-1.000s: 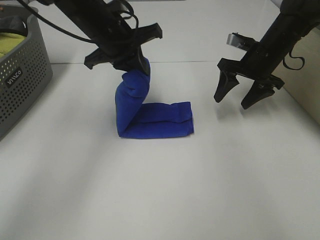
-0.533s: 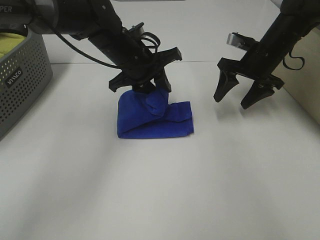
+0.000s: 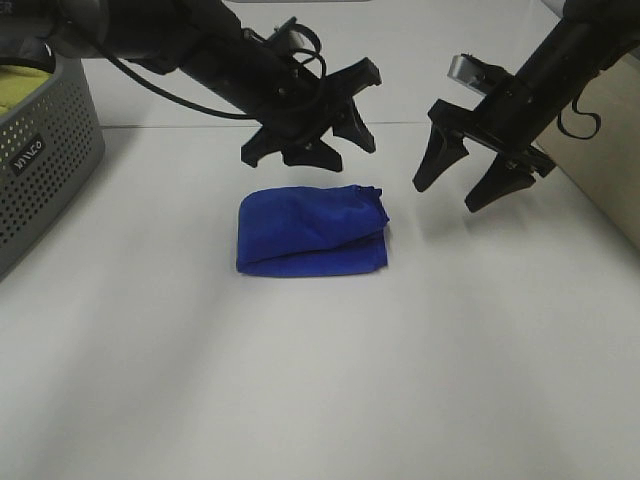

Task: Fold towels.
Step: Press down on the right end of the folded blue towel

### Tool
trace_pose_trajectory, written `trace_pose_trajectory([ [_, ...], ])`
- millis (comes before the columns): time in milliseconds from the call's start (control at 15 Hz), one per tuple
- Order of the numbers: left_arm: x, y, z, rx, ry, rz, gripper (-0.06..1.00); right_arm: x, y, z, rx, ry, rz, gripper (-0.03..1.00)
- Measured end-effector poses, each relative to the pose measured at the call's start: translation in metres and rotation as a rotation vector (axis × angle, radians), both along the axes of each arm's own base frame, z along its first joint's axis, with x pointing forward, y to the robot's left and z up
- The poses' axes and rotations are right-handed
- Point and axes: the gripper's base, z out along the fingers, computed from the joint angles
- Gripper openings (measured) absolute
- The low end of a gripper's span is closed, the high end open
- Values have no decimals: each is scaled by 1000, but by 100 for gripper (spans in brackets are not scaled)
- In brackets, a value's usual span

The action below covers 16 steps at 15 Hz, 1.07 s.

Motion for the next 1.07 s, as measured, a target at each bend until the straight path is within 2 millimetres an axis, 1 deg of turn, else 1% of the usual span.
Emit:
trace_pose_trajectory([
  [67, 3, 10, 11, 30, -62, -21, 46, 0, 4, 9, 48, -24, 5, 78],
  [200, 13, 37, 31, 86, -154, -19, 46, 0, 15, 28, 198, -67, 1, 78],
  [333, 23, 63, 34, 117, -162, 12, 46, -1, 38, 37, 354, -95, 29, 78],
  [400, 26, 74, 33, 128, -154, 25, 46, -3, 53, 40, 412, -112, 58, 78],
  [467, 29, 83, 35, 132, -152, 39, 46, -6, 70, 38, 456, -108, 92, 78],
  [533, 31, 92, 39, 133, -150, 51, 46, -8, 84, 30, 491, -92, 111, 77],
  [600, 32, 99, 44, 132, -157, 63, 46, -8, 93, 17, 516, -59, 113, 77],
  [667, 32, 104, 49, 129, -165, 72, 46, -6, 97, 1, 538, -30, 107, 77],
  [800, 32, 108, 52, 129, -168, 78, 46, -4, 98, -29, 545, 34, 79, 77],
  [867, 31, 108, 52, 132, -164, 73, 46, -4, 97, -41, 542, 58, 69, 77],
  [1000, 31, 108, 52, 132, -162, 71, 46, -2, 91, -58, 524, 84, 58, 77],
  [1067, 31, 107, 52, 132, -160, 69, 46, -1, 83, -61, 502, 85, 57, 77],
])
